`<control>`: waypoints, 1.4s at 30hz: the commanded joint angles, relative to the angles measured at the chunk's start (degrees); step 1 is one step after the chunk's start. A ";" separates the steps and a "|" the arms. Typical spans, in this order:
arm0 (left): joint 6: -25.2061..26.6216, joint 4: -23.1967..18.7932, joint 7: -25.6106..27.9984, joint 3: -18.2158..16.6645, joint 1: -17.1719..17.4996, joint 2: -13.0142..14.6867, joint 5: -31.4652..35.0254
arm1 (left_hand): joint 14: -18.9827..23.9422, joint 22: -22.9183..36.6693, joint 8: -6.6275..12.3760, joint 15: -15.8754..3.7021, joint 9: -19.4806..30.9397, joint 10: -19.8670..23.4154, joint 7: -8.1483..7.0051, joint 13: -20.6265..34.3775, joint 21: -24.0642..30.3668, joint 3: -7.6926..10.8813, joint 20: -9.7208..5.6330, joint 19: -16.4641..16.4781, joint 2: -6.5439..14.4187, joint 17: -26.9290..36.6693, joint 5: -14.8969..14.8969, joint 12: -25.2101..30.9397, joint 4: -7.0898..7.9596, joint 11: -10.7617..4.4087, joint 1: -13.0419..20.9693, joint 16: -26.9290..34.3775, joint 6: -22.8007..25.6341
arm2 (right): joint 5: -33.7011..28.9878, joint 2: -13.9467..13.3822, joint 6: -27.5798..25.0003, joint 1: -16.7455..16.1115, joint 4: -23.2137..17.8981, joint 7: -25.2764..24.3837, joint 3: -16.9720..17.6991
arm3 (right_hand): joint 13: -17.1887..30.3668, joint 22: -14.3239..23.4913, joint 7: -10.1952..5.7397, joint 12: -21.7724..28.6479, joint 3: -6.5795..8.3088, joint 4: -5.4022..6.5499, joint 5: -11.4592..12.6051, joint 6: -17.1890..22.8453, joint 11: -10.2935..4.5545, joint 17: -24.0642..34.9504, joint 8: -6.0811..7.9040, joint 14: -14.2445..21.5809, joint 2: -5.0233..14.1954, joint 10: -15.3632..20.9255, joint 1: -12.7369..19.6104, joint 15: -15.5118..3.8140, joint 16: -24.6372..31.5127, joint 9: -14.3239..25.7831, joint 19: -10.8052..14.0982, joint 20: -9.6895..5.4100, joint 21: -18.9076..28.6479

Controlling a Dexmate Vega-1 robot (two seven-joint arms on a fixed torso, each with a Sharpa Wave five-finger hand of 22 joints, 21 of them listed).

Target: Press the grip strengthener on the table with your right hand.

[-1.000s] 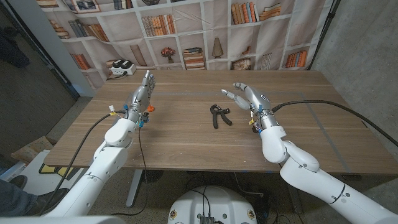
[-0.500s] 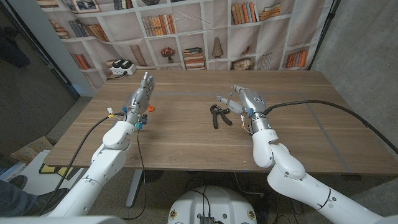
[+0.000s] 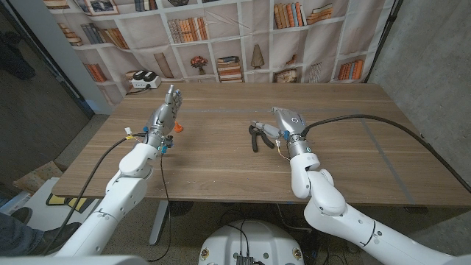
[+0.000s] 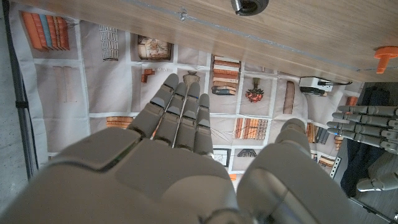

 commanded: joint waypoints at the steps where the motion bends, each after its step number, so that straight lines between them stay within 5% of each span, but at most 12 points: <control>1: 0.19 -0.01 -0.41 -0.43 0.12 0.34 -0.41 | -0.07 0.19 -0.11 -0.51 0.14 0.18 0.06 0.22 -0.21 -0.45 0.41 -2.25 0.70 0.10 -0.20 -0.10 0.02 0.01 0.18 -0.11 0.28 | -7.01 1.94 -4.49 3.58 2.02 9.22 -4.49 | 0.19 0.28 0.56 0.58 -0.34 0.14 0.40 0.50 0.13 0.17 -0.03 0.69 -0.51 0.72 0.39 0.24 0.41 0.17 0.47 0.25 0.14; 6: -0.24 0.25 -0.74 -0.72 0.18 0.35 -0.61 | 0.02 0.19 -0.16 -0.51 0.14 0.19 0.06 0.22 -0.23 -0.49 0.52 -2.27 0.89 0.10 -0.22 -0.18 0.08 -0.14 0.19 -0.12 0.38 | -7.60 2.80 -4.68 4.55 2.92 12.13 -5.08 | 0.21 0.32 1.98 0.18 -0.69 0.62 0.47 -0.66 0.24 0.29 -0.78 0.54 -0.75 0.43 -0.10 0.64 0.09 0.17 0.16 0.35 -0.19; 22: -1.20 1.37 -1.62 -1.36 -0.09 -0.01 -1.35 | -0.08 0.18 -0.43 -0.22 0.14 0.18 0.07 0.23 -0.23 -0.59 0.09 -2.20 1.38 0.07 -0.26 -0.38 0.19 -0.04 0.29 -0.30 0.24 | -20.36 7.21 -8.11 10.43 8.90 29.15 -10.86 | 0.27 0.42 2.17 0.24 -1.77 1.55 0.53 0.32 0.72 0.50 -0.85 1.99 -1.56 1.80 -1.75 1.08 0.27 0.20 1.09 1.46 -0.17; 42: -1.09 1.03 -1.03 -2.12 0.35 0.31 -1.27 | 0.07 0.17 -0.54 -0.23 0.15 0.29 0.03 0.24 -0.25 -0.73 0.06 -2.17 1.77 0.04 -0.32 -0.52 0.24 -0.11 0.45 -0.37 0.48 | -26.54 13.75 -8.97 10.29 17.91 32.05 -9.26 | 0.32 0.49 2.72 0.14 -2.56 2.29 0.75 1.27 1.13 0.57 -0.93 3.56 -1.83 2.78 -3.06 1.44 0.40 0.25 2.62 2.13 0.10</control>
